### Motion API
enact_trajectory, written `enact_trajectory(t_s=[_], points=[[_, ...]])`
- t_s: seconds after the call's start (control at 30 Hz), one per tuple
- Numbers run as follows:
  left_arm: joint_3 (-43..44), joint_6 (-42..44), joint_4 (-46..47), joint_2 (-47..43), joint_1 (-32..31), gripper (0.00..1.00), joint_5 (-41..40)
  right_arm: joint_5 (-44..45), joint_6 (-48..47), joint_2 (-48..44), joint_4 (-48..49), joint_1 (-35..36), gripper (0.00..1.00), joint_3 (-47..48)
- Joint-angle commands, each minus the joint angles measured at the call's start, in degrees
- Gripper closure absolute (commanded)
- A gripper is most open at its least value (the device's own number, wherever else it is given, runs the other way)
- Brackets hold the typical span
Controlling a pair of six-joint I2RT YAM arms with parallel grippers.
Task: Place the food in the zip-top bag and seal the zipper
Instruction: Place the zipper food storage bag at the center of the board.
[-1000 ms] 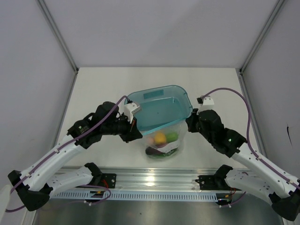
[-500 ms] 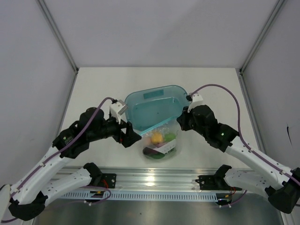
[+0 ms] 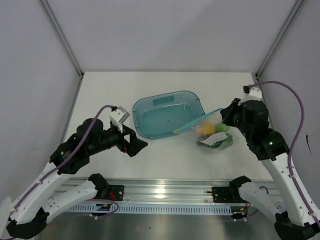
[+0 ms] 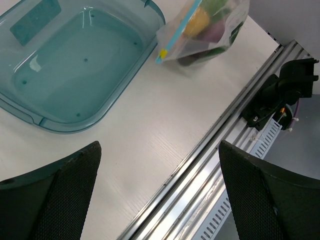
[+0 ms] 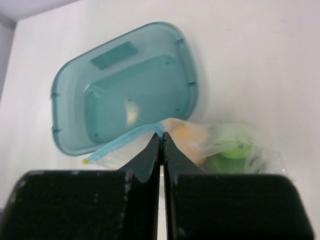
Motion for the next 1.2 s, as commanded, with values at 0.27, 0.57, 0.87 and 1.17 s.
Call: enact_trajectory(t_s=[0.27,0.57,0.87,1.17], points=[[-0.76,-0.06,3.91,1.36,-0.04,0.01,3.97,-22.97,-0.83,5.2,-2.24,-41.0,1.0,-5.44],[-1.81,-0.32,5.14,2.06,-0.13,0.0,5.64,-23.12,3.21,16.36,4.44,-50.87,1.0,-4.84],[-2.34,-0.85,6.37,2.85,-0.04,0.0,8.98,-19.77,8.13,25.59,14.45,-56.4,1.0,-4.75],[-4.8,-3.05,8.83,1.71,-0.13,0.01,10.92,-19.87,7.43,29.3,16.5,-55.1,0.32,-2.91]])
